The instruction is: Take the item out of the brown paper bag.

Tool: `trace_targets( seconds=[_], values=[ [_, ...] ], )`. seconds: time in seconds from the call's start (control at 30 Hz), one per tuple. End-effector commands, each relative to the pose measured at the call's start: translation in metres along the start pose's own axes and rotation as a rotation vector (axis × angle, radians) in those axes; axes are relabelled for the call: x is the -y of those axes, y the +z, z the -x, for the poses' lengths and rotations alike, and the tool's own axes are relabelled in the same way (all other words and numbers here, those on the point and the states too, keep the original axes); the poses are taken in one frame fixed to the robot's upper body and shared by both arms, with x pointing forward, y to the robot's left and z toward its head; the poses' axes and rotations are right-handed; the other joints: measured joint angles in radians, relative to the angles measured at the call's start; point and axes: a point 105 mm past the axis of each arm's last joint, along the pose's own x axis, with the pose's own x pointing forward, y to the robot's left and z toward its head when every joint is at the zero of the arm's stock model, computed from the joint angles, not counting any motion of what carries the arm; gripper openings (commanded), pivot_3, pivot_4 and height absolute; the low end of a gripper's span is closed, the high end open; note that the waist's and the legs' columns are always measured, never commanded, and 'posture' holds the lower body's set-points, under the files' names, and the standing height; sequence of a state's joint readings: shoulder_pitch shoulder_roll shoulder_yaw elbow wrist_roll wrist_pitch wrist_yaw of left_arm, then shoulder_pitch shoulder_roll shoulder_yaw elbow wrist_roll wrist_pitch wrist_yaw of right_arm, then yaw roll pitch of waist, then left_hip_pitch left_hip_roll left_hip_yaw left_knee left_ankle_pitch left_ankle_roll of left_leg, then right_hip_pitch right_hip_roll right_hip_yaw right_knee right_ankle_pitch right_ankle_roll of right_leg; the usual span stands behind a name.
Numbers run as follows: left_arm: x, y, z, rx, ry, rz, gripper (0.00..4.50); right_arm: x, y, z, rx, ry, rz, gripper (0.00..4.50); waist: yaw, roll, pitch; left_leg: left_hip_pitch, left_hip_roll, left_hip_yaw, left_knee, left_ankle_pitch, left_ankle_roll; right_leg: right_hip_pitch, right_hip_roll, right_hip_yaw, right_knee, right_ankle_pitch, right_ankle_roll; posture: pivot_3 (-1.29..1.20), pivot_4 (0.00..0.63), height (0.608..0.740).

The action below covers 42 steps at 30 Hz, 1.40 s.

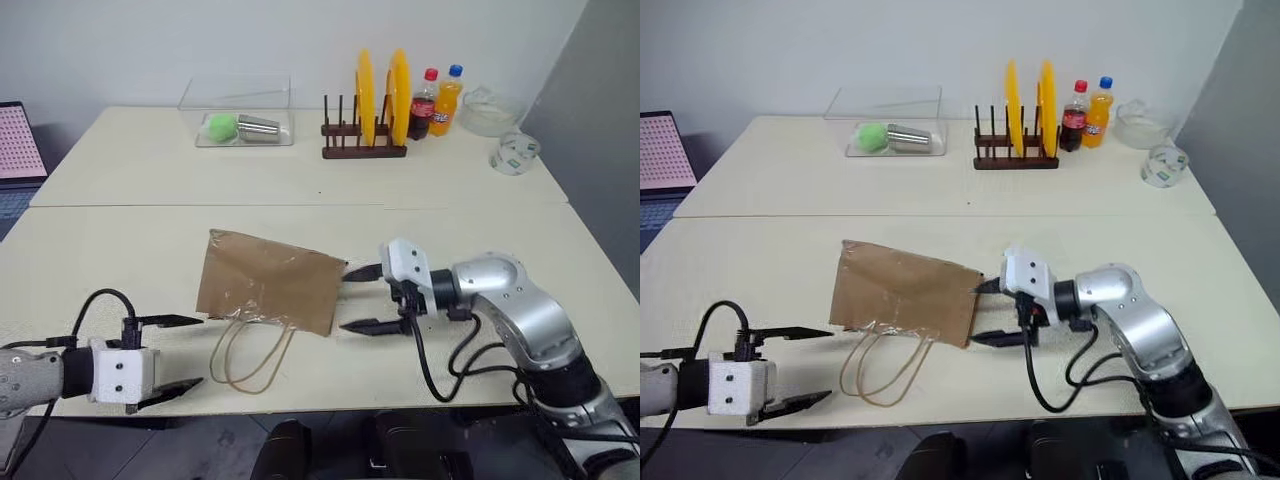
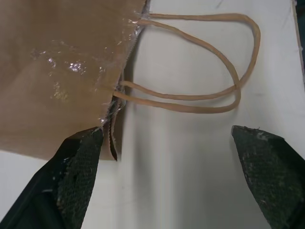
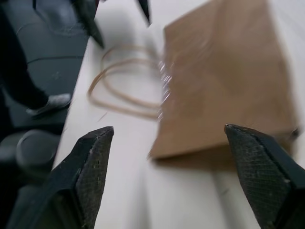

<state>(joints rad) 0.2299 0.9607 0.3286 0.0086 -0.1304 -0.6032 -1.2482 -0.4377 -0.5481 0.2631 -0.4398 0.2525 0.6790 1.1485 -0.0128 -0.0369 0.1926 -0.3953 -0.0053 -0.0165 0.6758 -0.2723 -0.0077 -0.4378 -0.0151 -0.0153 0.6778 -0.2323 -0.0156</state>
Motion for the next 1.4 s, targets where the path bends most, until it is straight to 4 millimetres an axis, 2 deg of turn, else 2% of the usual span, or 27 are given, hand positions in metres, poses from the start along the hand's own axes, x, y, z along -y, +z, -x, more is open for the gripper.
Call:
trace_targets(
  seconds=[0.03,0.23,0.4,0.53,0.73,0.9,1.23,1.4],
  values=[
    [-0.002,-0.005,-0.003,0.000,-0.052,-0.092,4.50,-0.008,0.008,0.002,0.014,-0.006,0.027,3.70,-0.001,0.000,0.000,0.000,0.000,0.000,0.000,0.000,0.000,0.000,0.000,0.000,0.000,0.000,0.000,0.00,0.150,0.740],
    [-0.007,-0.009,-0.021,0.057,-0.054,-0.137,4.50,-0.008,0.006,0.003,0.006,-0.032,0.018,3.70,-0.004,0.000,0.000,0.000,0.001,0.000,0.000,0.000,0.000,0.000,0.001,-0.001,0.000,0.000,0.001,0.00,0.150,0.740],
    [-0.016,-0.004,-0.025,0.106,-0.027,-0.140,4.50,-0.008,0.003,0.005,-0.003,-0.039,0.008,3.70,-0.004,0.000,0.000,0.000,0.001,0.000,0.000,0.000,0.000,0.000,0.001,-0.001,0.000,0.000,0.001,0.00,0.150,0.740],
    [-0.021,0.001,-0.024,0.130,-0.011,-0.121,3.62,-0.011,-0.001,0.006,-0.018,-0.028,0.003,3.75,-0.004,0.000,0.000,0.000,0.001,0.000,0.000,0.000,0.000,0.000,0.001,-0.001,0.000,0.000,0.001,0.00,0.150,0.740],
    [-0.020,0.010,-0.015,0.146,-0.027,-0.109,1.63,-0.013,-0.006,0.007,-0.037,-0.009,-0.005,3.75,-0.005,0.000,0.000,0.000,0.001,0.000,0.000,0.000,0.000,0.000,0.001,-0.001,0.000,0.000,0.001,0.00,0.150,0.740],
    [-0.014,0.019,-0.017,0.175,-0.055,-0.109,0.05,-0.015,-0.009,0.007,-0.051,0.017,0.007,3.75,-0.005,0.000,0.000,0.000,0.001,0.000,0.000,0.000,0.000,0.000,0.001,0.000,0.000,0.000,0.001,0.00,0.150,0.740],
    [0.003,0.030,-0.014,0.191,-0.167,-0.038,0.05,-0.019,-0.010,0.009,-0.054,0.046,0.030,3.75,-0.005,0.000,0.000,0.000,0.001,0.000,0.000,0.000,0.000,0.000,0.002,0.000,0.000,0.000,0.001,0.00,0.150,0.740],
    [0.002,0.038,-0.019,0.202,-0.184,0.088,0.05,-0.025,0.001,0.010,0.004,0.083,0.065,3.75,-0.006,0.000,0.000,0.000,0.001,0.000,0.000,0.000,0.000,0.000,0.002,0.000,0.000,0.000,0.001,0.00,0.150,0.740]
  ],
)
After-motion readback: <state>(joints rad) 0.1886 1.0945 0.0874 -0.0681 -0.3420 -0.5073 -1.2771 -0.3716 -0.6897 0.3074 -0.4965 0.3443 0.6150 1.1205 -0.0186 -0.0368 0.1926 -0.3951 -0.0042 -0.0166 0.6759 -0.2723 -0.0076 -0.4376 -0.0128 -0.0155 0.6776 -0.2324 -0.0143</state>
